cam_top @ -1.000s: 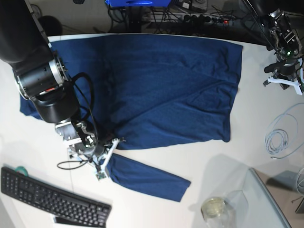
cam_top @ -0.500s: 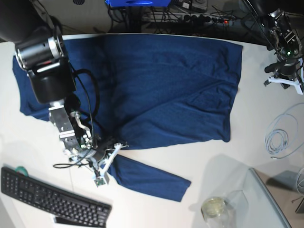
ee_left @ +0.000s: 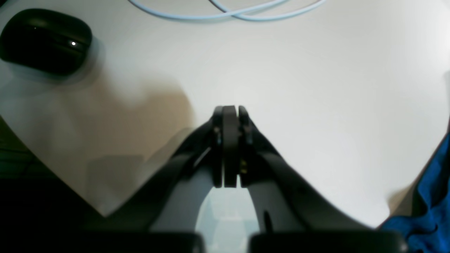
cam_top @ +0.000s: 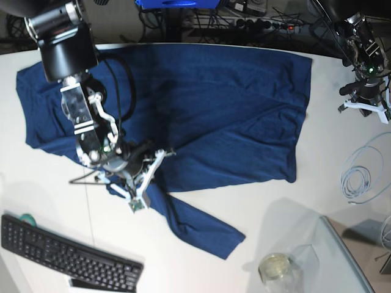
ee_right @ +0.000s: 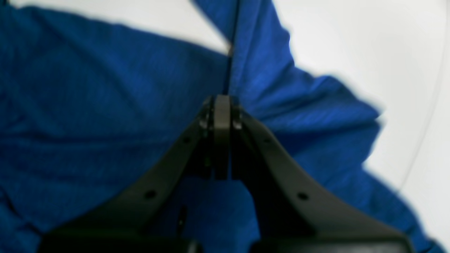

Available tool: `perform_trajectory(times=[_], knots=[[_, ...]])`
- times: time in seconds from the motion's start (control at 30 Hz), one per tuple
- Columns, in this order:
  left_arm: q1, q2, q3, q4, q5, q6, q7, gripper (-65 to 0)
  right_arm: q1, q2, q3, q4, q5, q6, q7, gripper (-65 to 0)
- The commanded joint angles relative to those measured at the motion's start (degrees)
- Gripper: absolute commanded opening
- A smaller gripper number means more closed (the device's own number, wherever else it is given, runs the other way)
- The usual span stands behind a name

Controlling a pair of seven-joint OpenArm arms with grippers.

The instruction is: Layout the t-shirt on the table in an organized manner, then fold the t-shirt properly

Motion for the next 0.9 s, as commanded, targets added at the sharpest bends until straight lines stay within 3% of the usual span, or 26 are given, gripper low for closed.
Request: perform_trajectory(times=[0.0,0.33,0.4,0.6,0.7,0.87], knots=[[-0.34,-1.10,-0.16,0.89,-0.26,0.06,-1.20,-65.0,0.46,-0.13,0.01,2.47,0.43,0.10,1.10,-65.0],[-0.34,-1.10,-0.16,0.89,-0.26,0.06,-1.20,-65.0,-3.50,-0.22,0.01,-0.78,0.43,0.10,1.10,-64.4],[-0.34,-1.10,-0.16,0.89,-0.26,0.06,-1.20,-65.0,-3.50,-0.22,0.01,-1.66,0.43,0.10,1.10,-60.5],[-0.34,-1.10,-0.34,0.89,-0.17,0.06,-1.20,-65.0,-3.32,-0.39,-0.07,1.68,0.43,0.10,1.02,-40.1],[-0.08,-1.10,-0.60,0.89,0.00,0.06,-1.20,-65.0,0.64,-2.33,-0.16,0.45,0.34,0.10,1.10,-38.9],[0.19,-1.10,-0.69,0.89,0.18,0.06,-1.20,-65.0,11.80,-5.23,-0.16,-14.94,0.25,0.10,1.81,-39.3]])
